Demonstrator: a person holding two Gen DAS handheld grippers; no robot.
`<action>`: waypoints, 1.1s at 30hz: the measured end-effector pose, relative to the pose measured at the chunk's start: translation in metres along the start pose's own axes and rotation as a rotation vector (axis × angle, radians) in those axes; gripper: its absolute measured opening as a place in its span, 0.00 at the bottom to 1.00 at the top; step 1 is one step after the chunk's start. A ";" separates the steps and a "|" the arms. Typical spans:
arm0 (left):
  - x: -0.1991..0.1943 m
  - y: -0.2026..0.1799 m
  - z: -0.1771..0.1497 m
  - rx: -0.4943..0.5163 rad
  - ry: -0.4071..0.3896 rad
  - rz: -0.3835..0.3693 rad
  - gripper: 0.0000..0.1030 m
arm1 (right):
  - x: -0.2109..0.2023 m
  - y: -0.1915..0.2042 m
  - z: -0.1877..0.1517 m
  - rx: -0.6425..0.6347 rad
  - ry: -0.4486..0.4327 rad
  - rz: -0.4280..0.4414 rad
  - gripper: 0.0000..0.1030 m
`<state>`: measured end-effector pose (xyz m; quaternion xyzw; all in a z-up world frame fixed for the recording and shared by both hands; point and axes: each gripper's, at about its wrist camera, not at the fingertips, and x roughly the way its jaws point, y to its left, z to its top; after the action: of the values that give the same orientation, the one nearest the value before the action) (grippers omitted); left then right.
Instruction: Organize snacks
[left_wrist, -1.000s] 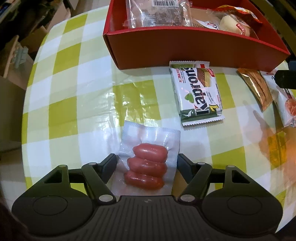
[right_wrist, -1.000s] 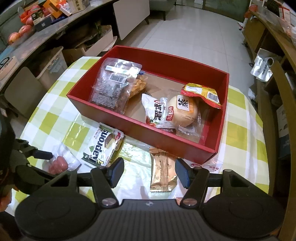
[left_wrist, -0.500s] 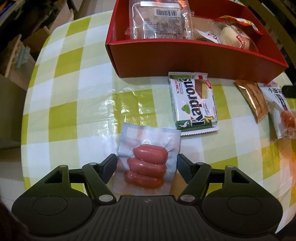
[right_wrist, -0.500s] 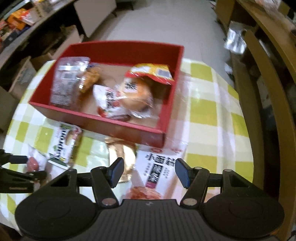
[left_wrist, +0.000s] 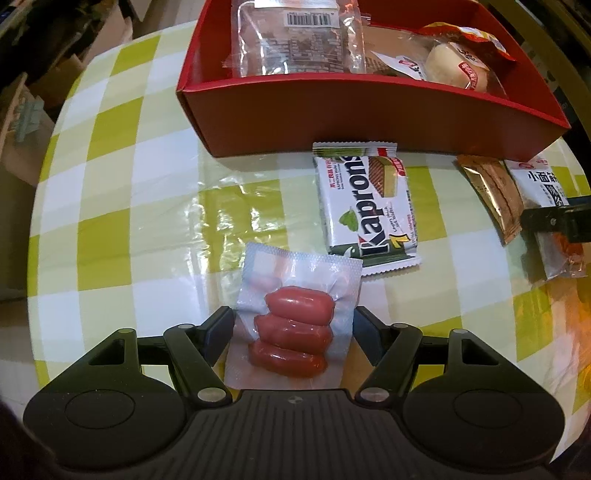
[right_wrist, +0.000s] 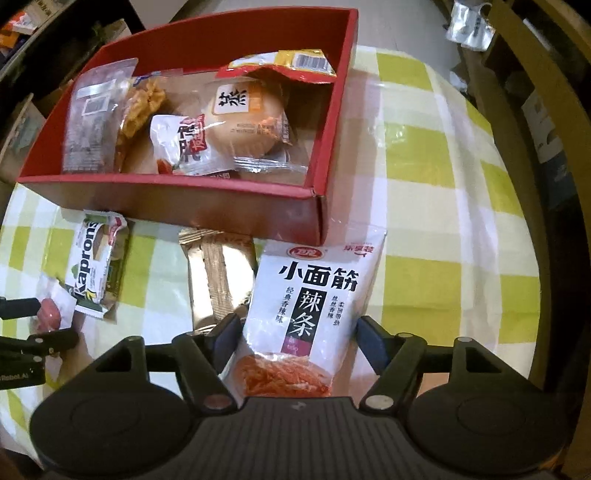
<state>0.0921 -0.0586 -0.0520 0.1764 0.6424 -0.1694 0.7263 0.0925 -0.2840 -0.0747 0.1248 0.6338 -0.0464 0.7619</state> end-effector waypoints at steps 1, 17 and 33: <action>0.001 0.000 0.001 0.001 0.000 0.001 0.74 | 0.000 0.000 -0.001 -0.005 -0.004 0.002 0.75; -0.001 -0.006 -0.003 0.035 0.002 0.024 0.74 | -0.021 0.020 -0.035 -0.110 -0.015 -0.042 0.62; -0.001 -0.014 -0.007 0.087 0.023 0.036 0.75 | -0.025 0.026 -0.066 -0.099 0.022 -0.019 0.59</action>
<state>0.0789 -0.0676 -0.0520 0.2213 0.6394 -0.1819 0.7135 0.0311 -0.2452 -0.0582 0.0814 0.6450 -0.0210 0.7595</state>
